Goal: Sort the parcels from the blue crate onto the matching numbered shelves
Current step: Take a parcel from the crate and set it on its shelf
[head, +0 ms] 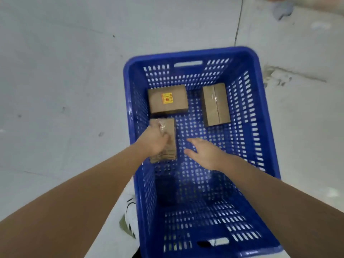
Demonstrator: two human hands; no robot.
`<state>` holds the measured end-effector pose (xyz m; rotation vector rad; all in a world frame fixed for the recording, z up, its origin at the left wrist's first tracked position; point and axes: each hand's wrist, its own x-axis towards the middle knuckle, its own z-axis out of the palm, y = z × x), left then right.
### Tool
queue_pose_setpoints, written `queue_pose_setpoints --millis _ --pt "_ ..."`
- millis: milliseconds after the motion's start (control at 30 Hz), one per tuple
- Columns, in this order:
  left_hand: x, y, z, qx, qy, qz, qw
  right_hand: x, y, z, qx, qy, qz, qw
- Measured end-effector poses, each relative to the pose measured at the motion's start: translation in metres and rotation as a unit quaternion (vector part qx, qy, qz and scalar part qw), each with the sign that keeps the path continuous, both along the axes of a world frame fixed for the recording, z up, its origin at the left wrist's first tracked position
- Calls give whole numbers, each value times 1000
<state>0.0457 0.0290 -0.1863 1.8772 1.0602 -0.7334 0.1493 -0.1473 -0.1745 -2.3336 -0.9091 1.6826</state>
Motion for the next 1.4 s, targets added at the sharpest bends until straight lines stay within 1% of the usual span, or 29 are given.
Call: queue_pose_setpoints --millis 67,100,200,267,300,333,400,433,500,600,667,733,800,900,967,1033,1067,1200,1267,1333,1400 --pt "7 -19 -45 16 -7 113 993 -6 3 -46 -12 26 -87 996" --pt "9 -28 -59 27 8 169 985 -10 6 -64 -16 38 -142 989" --pt "13 -41 -97 65 63 309 947 -26 16 -109 -21 87 -295 951" --pt "8 -43 -120 76 70 339 935 -38 21 -128 -26 126 -368 921" --pt "4 -44 -128 63 70 343 935 -43 23 -134 -22 150 -396 905" --pt "-1 -47 -135 38 64 349 934 -48 23 -139 -17 177 -424 888" --pt "-13 -54 -134 -18 24 363 931 -54 23 -138 -19 221 -463 858" --pt "-18 -57 -128 -40 3 372 927 -55 22 -136 -15 225 -469 854" --pt "-21 -62 -108 -60 -29 391 918 -54 18 -121 17 203 -458 865" --pt "-16 -67 -80 -64 -32 401 913 -47 8 -90 66 141 -382 911" --pt "-9 -67 -54 -65 -24 391 918 -42 2 -58 64 110 -339 932" --pt "3 -64 -23 -62 -20 376 924 -33 -4 -16 72 93 -320 940" --pt "14 -56 10 -58 -35 345 936 -21 -12 16 95 86 -304 944" --pt "25 -34 66 -93 -61 307 945 8 -25 71 132 71 -316 937" --pt "30 -16 109 -155 -80 290 941 30 -33 111 152 54 -358 920" --pt "37 -5 167 -240 -104 262 929 54 -38 157 160 73 -413 893" --pt "41 -1 199 -277 -120 243 922 66 -39 184 167 98 -425 884" --pt "52 10 318 -381 -188 203 882 102 -37 300 205 266 -413 847" --pt "57 13 379 -397 -223 182 872 112 -32 357 228 302 -389 840" --pt "62 12 447 -381 -247 167 875 119 -29 422 252 281 -380 845" --pt "68 11 509 -347 -280 154 882 125 -26 485 295 240 -365 850"
